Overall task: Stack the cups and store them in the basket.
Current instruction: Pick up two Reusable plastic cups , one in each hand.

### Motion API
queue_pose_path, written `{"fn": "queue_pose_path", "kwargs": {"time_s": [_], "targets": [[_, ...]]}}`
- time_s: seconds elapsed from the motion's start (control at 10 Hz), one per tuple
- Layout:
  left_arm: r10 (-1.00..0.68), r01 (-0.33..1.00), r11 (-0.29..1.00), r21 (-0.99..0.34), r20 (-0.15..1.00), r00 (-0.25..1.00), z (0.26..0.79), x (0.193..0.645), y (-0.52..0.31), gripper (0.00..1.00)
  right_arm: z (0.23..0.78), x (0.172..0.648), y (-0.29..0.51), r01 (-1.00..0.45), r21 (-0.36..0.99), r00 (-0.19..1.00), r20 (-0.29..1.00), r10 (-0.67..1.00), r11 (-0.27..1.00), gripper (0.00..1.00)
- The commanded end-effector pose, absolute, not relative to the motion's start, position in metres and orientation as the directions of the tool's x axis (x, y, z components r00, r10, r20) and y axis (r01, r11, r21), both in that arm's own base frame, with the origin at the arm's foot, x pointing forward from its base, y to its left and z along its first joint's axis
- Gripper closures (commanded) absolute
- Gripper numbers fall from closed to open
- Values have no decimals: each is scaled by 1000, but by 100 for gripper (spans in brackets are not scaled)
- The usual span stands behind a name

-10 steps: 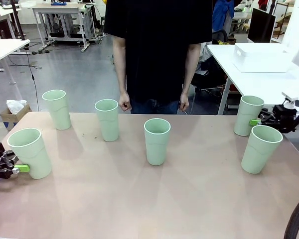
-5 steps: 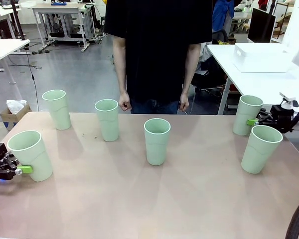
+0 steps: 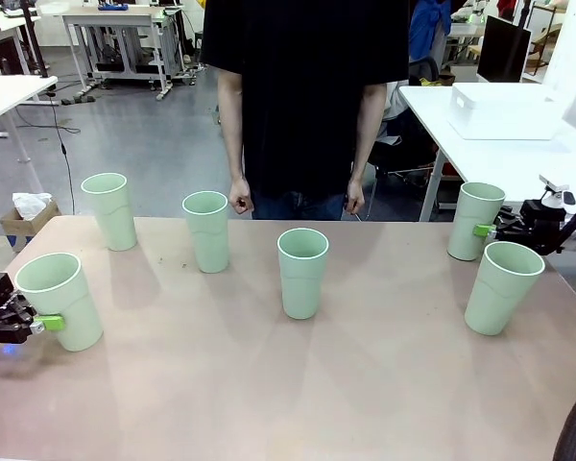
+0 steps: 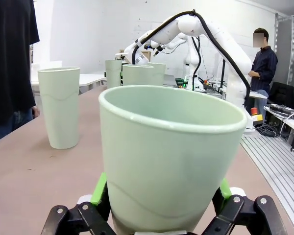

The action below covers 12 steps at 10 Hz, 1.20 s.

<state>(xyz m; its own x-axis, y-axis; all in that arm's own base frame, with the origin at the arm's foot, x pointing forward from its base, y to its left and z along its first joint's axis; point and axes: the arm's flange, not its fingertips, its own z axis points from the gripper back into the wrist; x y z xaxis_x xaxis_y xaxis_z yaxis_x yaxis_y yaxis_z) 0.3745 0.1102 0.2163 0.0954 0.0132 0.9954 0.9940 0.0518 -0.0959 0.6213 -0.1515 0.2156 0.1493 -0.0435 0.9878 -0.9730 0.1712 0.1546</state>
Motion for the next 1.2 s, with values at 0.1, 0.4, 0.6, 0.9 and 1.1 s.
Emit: {"fn": "queue_pose_path", "kwargs": {"time_s": [0.1, 0.4, 0.6, 0.9, 1.1], "targets": [[10, 996, 51, -72, 997, 72, 222, 367, 96, 0, 227, 617, -142, -960, 187, 178, 982, -61, 210, 0], [1, 996, 45, -80, 997, 80, 217, 364, 92, 0, 227, 617, -141, -958, 197, 188, 980, -60, 209, 0], [23, 996, 50, -75, 997, 74, 218, 364, 93, 18, 227, 616, -141, -964, 186, 179, 982, -54, 188, 20], [30, 996, 52, -68, 997, 66, 219, 363, 94, 24, 228, 617, -143, -965, 176, 169, 984, -51, 193, 25], [46, 997, 51, -58, 997, 55, 221, 364, 93, 42, 229, 617, -142, -971, 154, 148, 988, -49, 181, 45]]}}
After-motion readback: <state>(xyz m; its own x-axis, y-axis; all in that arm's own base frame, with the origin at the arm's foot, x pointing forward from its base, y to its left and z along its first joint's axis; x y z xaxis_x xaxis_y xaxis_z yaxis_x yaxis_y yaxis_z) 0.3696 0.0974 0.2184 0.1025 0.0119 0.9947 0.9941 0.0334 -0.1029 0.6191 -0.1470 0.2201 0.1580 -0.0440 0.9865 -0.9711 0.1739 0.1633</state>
